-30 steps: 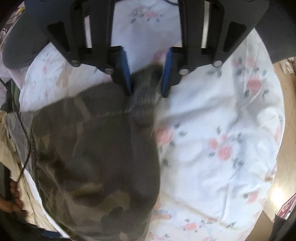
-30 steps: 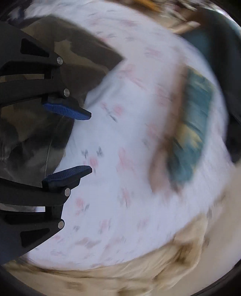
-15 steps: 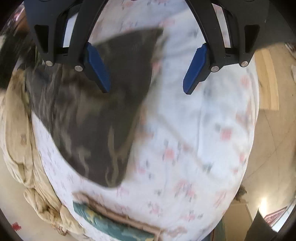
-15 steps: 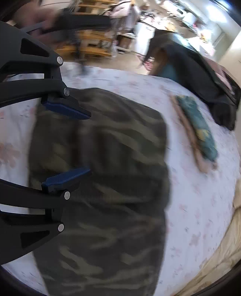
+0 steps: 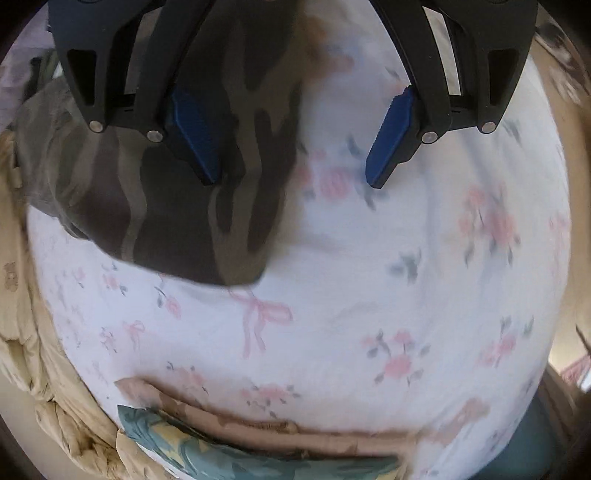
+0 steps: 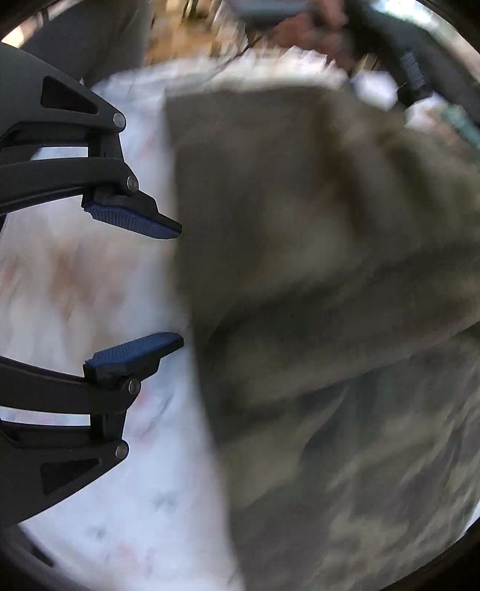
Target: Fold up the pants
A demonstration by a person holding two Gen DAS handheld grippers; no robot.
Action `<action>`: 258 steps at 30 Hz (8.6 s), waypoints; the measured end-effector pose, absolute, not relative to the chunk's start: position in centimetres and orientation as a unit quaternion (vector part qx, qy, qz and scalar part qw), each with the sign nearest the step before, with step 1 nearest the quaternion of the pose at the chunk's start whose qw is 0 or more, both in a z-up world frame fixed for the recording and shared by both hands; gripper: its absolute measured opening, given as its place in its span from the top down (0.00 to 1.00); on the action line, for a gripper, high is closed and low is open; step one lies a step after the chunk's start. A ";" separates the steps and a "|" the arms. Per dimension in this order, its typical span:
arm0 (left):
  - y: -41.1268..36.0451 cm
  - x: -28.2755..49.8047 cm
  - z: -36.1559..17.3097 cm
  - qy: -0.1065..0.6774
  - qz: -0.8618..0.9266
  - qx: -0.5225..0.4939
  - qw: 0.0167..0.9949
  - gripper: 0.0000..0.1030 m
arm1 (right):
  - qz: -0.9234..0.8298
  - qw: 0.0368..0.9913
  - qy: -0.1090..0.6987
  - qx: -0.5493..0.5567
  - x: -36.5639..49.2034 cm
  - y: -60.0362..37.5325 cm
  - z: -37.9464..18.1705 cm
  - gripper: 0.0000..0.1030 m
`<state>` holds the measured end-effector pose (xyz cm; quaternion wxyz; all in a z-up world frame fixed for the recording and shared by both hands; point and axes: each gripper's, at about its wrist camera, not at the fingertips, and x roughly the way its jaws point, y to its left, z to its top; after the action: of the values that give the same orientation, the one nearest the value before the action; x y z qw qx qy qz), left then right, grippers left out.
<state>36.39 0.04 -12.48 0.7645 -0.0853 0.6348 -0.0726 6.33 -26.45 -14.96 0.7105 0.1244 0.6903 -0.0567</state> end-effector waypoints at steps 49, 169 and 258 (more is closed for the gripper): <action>-4.0 36.9 -11.6 0.636 -0.205 -0.037 0.743 0.92 | 0.022 0.757 0.397 0.518 3.5 -22.7 -19.0 0.86; -55.5 28.8 -12.8 0.673 -0.159 0.196 0.695 0.85 | -0.189 0.811 0.393 0.390 1.2 -51.1 -1.5 0.86; -11.5 28.7 -11.4 0.648 -0.135 0.235 0.712 0.60 | 0.082 0.794 0.568 0.200 12.5 -20.3 -16.1 0.79</action>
<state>28.65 -11.48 -11.44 0.7116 0.2348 0.6483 -0.1348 12.51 -20.34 -16.12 0.7941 0.2003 0.5679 0.0822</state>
